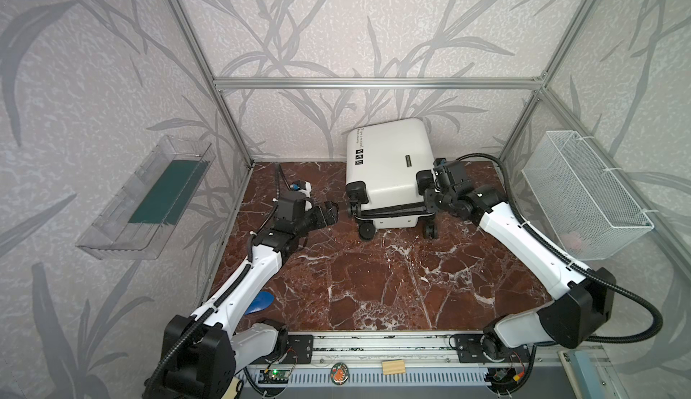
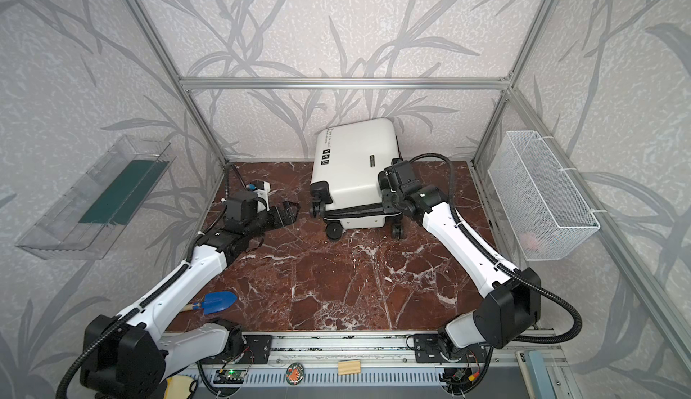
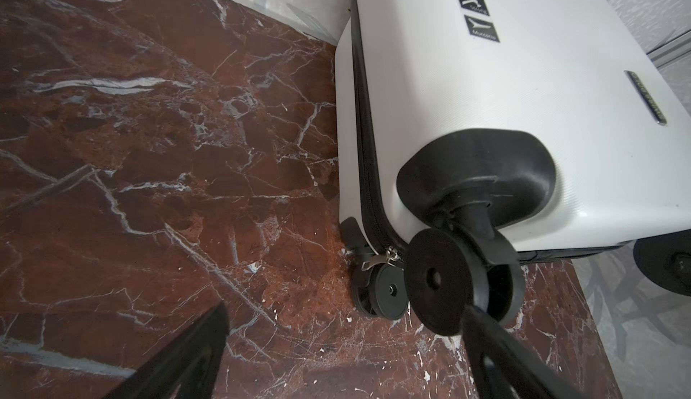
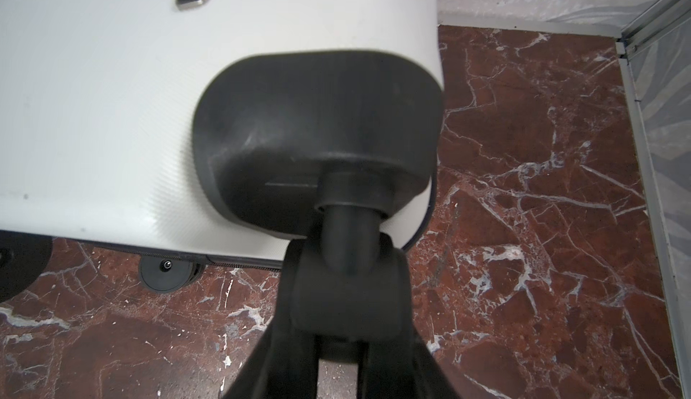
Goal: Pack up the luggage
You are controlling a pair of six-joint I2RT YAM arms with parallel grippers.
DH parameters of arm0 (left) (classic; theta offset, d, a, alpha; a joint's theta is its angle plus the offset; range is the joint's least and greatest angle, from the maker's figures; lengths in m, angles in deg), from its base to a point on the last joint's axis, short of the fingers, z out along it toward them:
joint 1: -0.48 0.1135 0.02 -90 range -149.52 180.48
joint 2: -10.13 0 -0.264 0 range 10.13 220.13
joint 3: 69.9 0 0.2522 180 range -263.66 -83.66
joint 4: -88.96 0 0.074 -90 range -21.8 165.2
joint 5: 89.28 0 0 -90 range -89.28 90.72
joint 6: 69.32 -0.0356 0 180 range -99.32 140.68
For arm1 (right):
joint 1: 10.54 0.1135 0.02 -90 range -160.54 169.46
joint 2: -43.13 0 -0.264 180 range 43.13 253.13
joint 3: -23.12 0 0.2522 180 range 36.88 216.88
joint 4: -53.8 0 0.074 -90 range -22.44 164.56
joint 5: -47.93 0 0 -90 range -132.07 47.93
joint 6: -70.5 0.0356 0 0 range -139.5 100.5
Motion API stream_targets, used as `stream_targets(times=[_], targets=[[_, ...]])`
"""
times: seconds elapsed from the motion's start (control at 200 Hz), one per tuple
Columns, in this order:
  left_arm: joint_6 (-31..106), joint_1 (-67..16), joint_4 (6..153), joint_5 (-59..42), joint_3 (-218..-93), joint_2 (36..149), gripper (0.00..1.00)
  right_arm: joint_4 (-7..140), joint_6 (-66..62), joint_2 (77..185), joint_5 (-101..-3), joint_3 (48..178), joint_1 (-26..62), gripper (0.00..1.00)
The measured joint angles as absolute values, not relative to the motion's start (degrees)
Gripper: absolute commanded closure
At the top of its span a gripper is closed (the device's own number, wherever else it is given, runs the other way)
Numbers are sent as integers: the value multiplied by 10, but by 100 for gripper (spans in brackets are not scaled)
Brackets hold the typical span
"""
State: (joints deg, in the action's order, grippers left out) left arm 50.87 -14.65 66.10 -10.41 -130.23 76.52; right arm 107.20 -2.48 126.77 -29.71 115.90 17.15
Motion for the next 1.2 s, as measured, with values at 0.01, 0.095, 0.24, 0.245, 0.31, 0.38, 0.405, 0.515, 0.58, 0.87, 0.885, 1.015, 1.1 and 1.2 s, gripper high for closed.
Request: stream_targets(times=[0.01,0.095,0.24,0.245,0.31,0.38,0.405,0.515,0.58,0.87,0.885,1.015,1.1,1.2], targets=[[509,-147,661,-104,-1301,766,1,1069,-25,1268,-296,1157,171,100],[509,-147,663,-104,-1288,770,1,1057,-27,1268,-295,1137,166,100],[509,-147,670,-103,-1263,771,1,1047,-29,1269,-296,1107,157,100],[509,-147,670,-103,-1261,771,1,1047,-30,1269,-296,1106,157,100],[509,-147,673,-102,-1251,774,1,1040,-31,1269,-299,1097,154,100],[510,-148,685,-100,-1240,781,1,1034,-33,1269,-305,1093,149,100],[510,-149,692,-98,-1235,782,1,1032,-33,1269,-307,1092,147,100],[509,-160,725,-87,-1207,790,1,1024,-36,1269,-320,1091,140,100],[507,-166,745,-81,-1192,796,1,1021,-36,1269,-326,1091,137,100],[486,-175,922,-71,-1116,840,3,1017,-26,1269,-344,1090,133,100],[485,-176,933,-72,-1112,843,4,1017,-25,1269,-345,1089,132,100],[472,-182,1048,-87,-1086,887,9,1013,-18,1269,-356,1086,128,100],[462,-186,1141,-101,-1074,932,12,1013,-15,1269,-360,1086,127,100],[457,-191,1271,-113,-1053,1002,15,1013,-13,1269,-362,1086,126,100]])
